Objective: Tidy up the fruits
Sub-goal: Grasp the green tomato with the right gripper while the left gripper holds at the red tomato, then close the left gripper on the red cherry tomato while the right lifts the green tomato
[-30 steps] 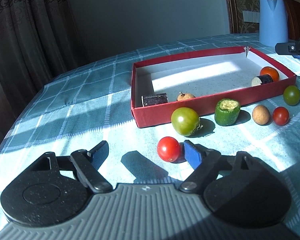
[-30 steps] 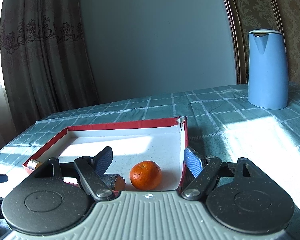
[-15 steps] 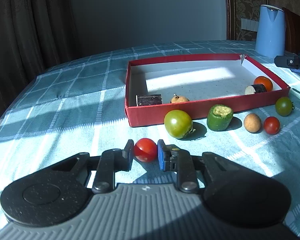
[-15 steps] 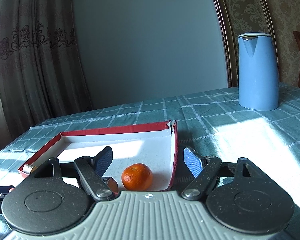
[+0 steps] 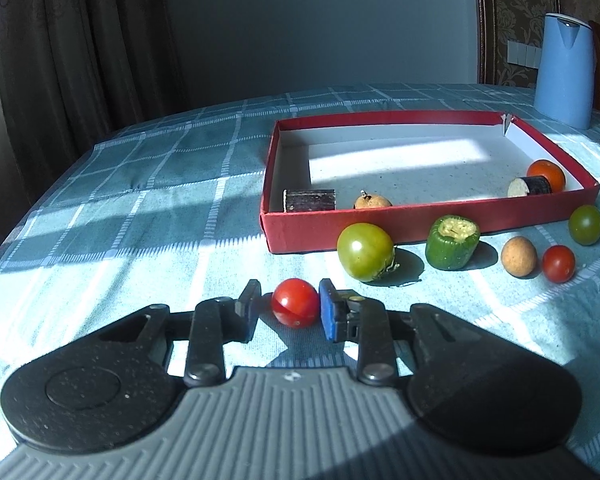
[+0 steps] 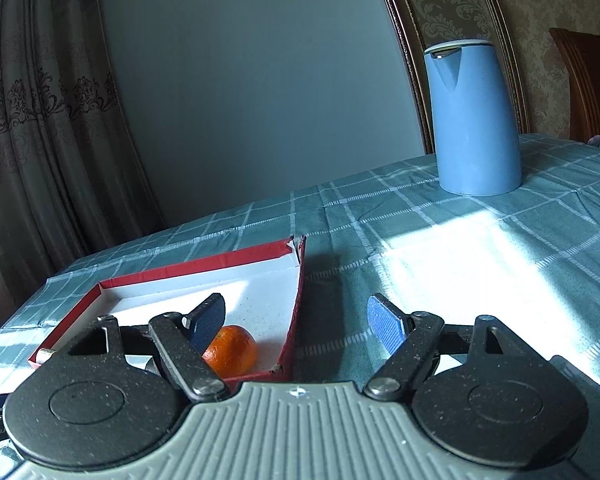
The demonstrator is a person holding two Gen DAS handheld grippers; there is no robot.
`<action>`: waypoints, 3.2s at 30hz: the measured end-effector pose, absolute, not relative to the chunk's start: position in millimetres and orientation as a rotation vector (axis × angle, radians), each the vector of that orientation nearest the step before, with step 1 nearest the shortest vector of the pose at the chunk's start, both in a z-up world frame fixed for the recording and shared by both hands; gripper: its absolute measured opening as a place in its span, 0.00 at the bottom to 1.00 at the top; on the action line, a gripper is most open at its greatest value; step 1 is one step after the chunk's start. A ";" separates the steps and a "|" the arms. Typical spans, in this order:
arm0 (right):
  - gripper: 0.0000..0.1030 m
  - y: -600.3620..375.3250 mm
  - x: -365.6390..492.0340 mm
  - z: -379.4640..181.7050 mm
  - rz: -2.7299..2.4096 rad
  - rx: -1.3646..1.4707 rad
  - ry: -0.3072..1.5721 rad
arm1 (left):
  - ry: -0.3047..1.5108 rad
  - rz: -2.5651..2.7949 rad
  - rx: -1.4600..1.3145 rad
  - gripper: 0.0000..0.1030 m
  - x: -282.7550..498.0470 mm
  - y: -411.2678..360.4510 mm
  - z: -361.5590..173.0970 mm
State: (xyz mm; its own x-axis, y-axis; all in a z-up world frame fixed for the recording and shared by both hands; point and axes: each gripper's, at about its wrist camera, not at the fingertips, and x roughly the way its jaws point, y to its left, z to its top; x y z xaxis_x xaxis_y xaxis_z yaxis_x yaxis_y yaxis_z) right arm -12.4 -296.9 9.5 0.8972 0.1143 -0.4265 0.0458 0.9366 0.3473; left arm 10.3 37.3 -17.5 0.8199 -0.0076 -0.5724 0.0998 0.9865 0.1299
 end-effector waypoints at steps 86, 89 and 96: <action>0.32 -245.3 -6.6 20.6 0.176 0.147 0.471 | 0.445 -0.082 0.027 0.17 4.5 49.9 24.2; 0.32 -244.5 -6.2 16.1 0.171 0.139 0.480 | 0.465 -0.134 0.054 0.22 -6.7 41.5 12.2; 0.32 -238.7 -9.3 12.7 0.187 0.121 0.490 | 0.547 -0.109 0.163 0.39 -4.3 18.6 -9.8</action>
State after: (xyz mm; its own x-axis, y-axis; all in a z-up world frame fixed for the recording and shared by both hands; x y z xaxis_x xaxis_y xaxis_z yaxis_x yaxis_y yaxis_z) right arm -9.3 -238.7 12.7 0.8658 0.2075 -0.4554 -0.1495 0.9757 0.1603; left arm -4.3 18.6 -9.8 0.8486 -0.0597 -0.5256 0.1467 0.9812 0.1254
